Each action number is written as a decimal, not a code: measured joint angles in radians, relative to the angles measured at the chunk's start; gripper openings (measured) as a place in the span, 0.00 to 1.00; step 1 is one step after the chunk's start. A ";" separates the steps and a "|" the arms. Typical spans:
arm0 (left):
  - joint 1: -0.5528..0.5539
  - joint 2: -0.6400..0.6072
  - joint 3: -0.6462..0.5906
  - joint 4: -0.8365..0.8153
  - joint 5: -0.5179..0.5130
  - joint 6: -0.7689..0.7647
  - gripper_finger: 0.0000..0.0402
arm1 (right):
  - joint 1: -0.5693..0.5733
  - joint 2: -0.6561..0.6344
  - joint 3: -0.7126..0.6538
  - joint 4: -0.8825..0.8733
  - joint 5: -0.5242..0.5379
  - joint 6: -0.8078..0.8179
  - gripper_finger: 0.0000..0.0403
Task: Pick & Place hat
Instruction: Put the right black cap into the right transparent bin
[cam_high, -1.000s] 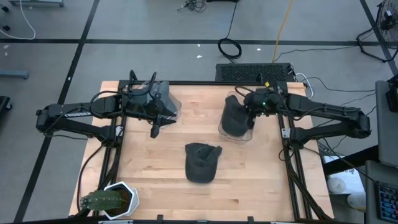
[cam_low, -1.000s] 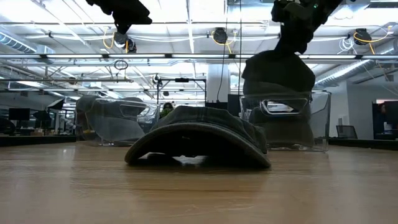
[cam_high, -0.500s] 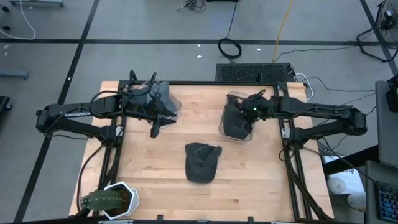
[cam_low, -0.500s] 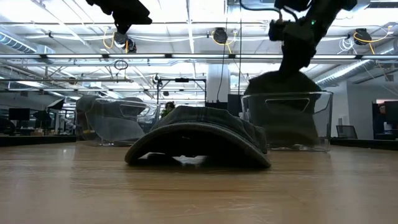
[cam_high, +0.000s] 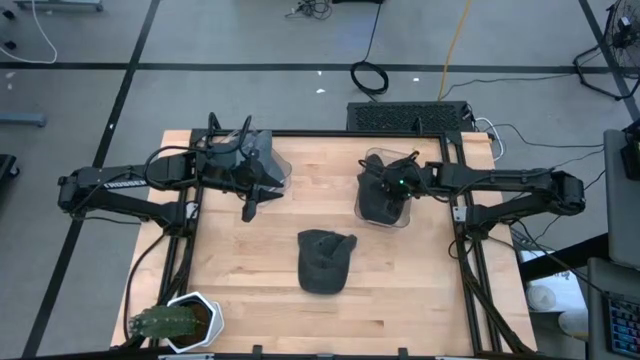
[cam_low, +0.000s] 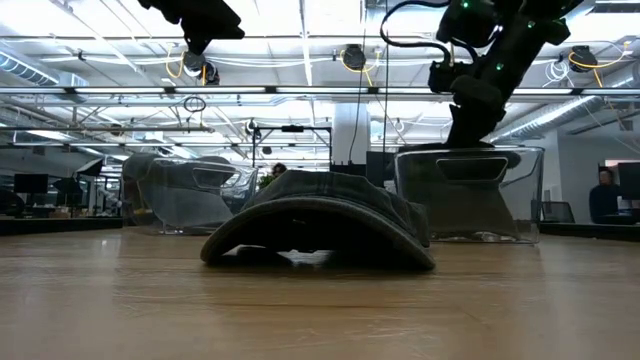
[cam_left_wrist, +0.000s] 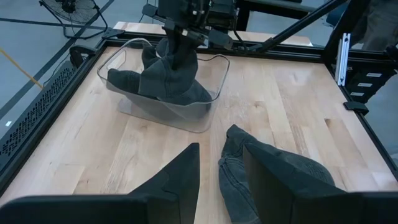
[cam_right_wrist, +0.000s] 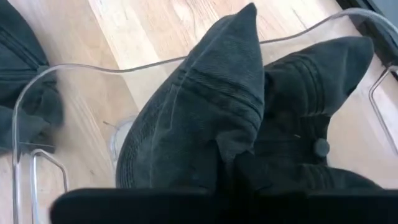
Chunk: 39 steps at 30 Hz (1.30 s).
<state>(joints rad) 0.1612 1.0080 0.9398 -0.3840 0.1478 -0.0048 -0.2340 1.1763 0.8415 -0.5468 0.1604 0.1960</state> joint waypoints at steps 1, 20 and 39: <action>0.000 0.000 0.000 0.000 0.000 0.000 0.33 | 0.000 0.000 -0.001 0.002 0.000 -0.008 0.04; 0.000 0.000 0.000 0.000 0.000 0.000 0.33 | 0.000 -0.188 -0.001 0.089 0.099 -0.079 0.61; 0.000 0.000 0.000 0.003 0.000 0.000 0.33 | 0.013 0.148 0.000 0.355 0.022 -0.314 0.01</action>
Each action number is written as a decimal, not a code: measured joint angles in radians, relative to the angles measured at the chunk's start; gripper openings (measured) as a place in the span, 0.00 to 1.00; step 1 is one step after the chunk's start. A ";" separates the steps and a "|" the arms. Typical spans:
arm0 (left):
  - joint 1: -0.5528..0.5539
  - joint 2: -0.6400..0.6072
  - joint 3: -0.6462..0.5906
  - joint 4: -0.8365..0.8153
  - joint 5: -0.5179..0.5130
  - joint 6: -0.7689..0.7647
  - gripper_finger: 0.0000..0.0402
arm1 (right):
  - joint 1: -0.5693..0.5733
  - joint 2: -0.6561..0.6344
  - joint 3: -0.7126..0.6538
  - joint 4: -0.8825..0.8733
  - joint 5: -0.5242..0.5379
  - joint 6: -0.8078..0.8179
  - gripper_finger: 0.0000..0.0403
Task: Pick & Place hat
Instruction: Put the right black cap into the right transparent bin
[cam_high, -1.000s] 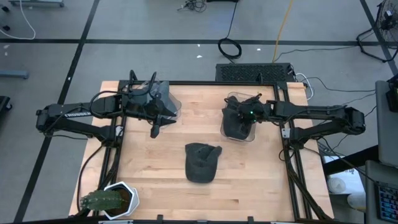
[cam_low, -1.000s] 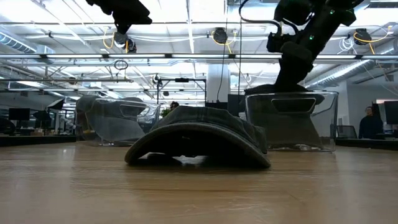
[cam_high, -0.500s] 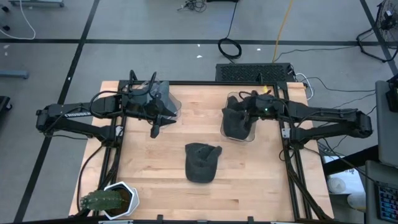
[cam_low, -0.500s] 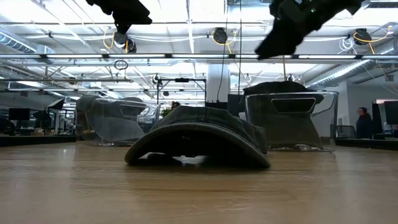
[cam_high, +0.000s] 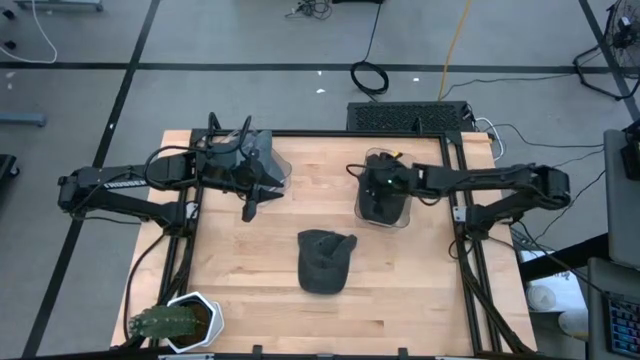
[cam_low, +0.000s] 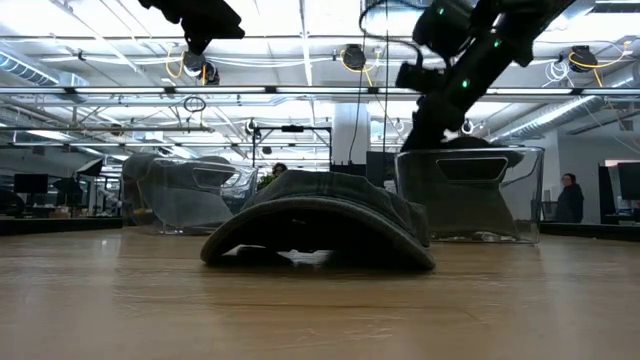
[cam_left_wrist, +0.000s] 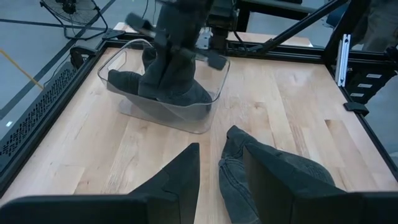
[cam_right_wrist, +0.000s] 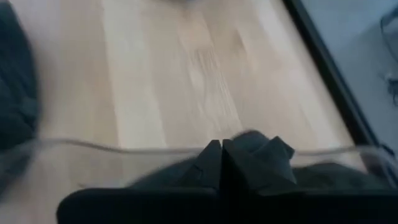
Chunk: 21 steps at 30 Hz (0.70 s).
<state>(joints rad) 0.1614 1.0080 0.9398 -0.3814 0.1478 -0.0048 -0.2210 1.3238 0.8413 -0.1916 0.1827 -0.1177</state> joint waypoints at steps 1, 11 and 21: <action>0.000 0.000 0.000 0.001 0.000 0.000 0.33 | -0.011 0.017 0.000 -0.009 0.001 0.000 0.01; 0.000 0.000 0.000 0.042 0.000 0.000 0.33 | -0.046 0.059 0.000 -0.099 0.128 0.053 0.00; 0.000 0.000 0.000 0.051 0.000 0.000 0.33 | -0.095 0.138 0.003 -0.222 0.057 0.123 0.00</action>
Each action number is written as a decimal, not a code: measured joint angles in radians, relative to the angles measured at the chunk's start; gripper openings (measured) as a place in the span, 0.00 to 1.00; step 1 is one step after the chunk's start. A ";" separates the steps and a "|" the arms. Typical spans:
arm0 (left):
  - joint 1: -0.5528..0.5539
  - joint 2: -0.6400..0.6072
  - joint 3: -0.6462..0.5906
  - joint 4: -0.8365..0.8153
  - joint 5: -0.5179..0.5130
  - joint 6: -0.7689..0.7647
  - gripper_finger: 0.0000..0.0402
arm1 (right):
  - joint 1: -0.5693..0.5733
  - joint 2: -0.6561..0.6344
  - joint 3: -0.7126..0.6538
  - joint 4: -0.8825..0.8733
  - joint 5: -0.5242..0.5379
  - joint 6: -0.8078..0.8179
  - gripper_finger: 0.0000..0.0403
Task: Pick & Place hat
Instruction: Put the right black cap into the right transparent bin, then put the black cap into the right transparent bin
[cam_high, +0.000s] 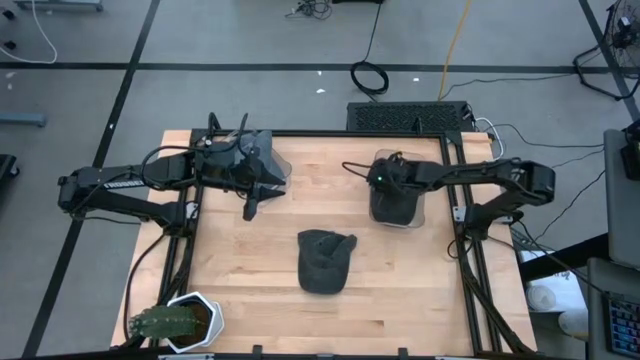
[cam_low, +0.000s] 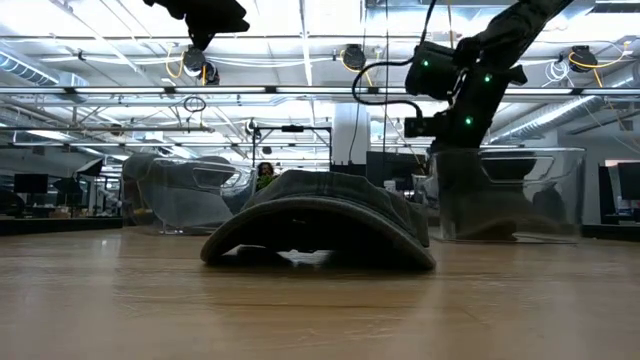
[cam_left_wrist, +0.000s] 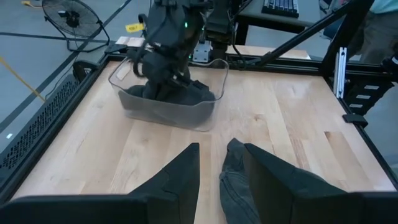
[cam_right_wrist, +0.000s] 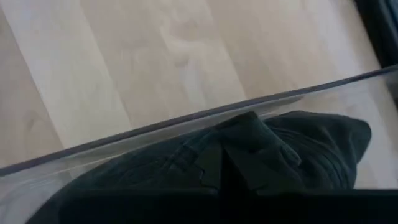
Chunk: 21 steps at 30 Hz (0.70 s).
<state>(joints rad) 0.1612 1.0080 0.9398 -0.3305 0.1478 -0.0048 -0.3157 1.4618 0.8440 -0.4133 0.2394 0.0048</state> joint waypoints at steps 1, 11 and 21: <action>0.000 0.000 0.000 0.000 0.000 0.000 0.33 | 0.003 0.009 0.000 0.000 0.001 -0.002 0.00; 0.000 0.000 0.000 -0.001 0.000 0.000 0.33 | 0.063 -0.150 -0.004 0.064 -0.008 -0.022 0.00; 0.000 0.000 0.000 -0.001 0.000 0.000 0.33 | 0.154 -0.371 -0.003 0.229 -0.241 0.020 0.00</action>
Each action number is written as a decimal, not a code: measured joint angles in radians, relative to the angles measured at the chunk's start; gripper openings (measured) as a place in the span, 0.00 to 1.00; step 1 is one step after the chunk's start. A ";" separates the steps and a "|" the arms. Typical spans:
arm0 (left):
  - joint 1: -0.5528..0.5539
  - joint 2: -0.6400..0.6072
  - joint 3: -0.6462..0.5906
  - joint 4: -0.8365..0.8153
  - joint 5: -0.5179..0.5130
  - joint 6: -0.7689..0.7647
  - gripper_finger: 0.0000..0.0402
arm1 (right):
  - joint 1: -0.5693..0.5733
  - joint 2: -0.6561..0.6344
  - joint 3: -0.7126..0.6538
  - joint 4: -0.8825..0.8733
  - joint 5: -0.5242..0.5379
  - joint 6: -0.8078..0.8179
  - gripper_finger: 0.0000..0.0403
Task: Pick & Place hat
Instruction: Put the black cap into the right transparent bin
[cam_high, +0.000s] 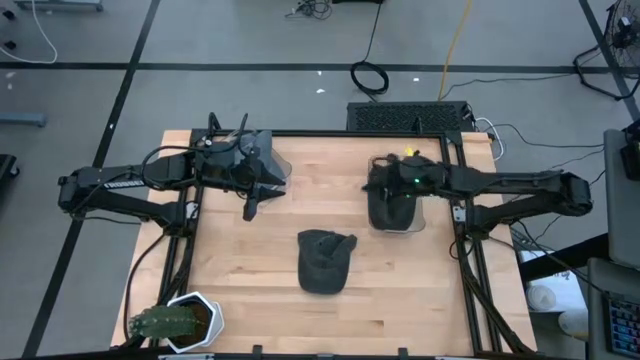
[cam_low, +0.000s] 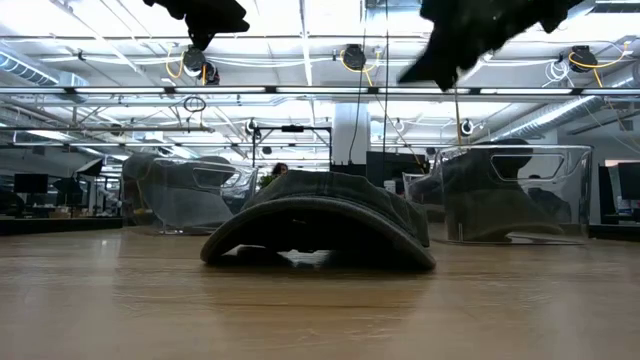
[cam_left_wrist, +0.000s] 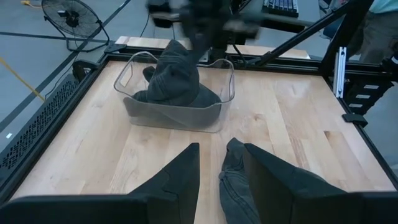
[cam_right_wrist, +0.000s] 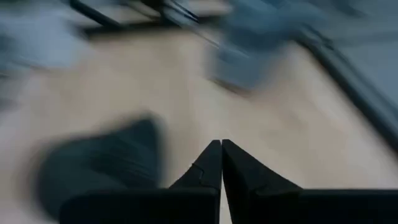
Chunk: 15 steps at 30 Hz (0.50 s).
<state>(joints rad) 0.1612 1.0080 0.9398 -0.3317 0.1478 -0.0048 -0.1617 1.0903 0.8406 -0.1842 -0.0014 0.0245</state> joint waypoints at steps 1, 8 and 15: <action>0.000 0.000 0.000 0.000 0.000 0.000 0.33 | 0.020 -0.012 0.000 0.037 -0.059 0.018 0.00; 0.000 0.000 0.000 0.000 0.000 0.000 0.33 | 0.169 -0.009 -0.014 0.336 -0.293 0.107 0.02; 0.000 0.000 0.000 0.000 0.000 0.000 0.33 | 0.290 0.133 -0.112 0.578 -0.289 0.191 0.29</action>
<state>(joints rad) 0.1612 1.0077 0.9398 -0.3317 0.1478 -0.0048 0.1284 1.2233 0.7288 0.3935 -0.2902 0.2151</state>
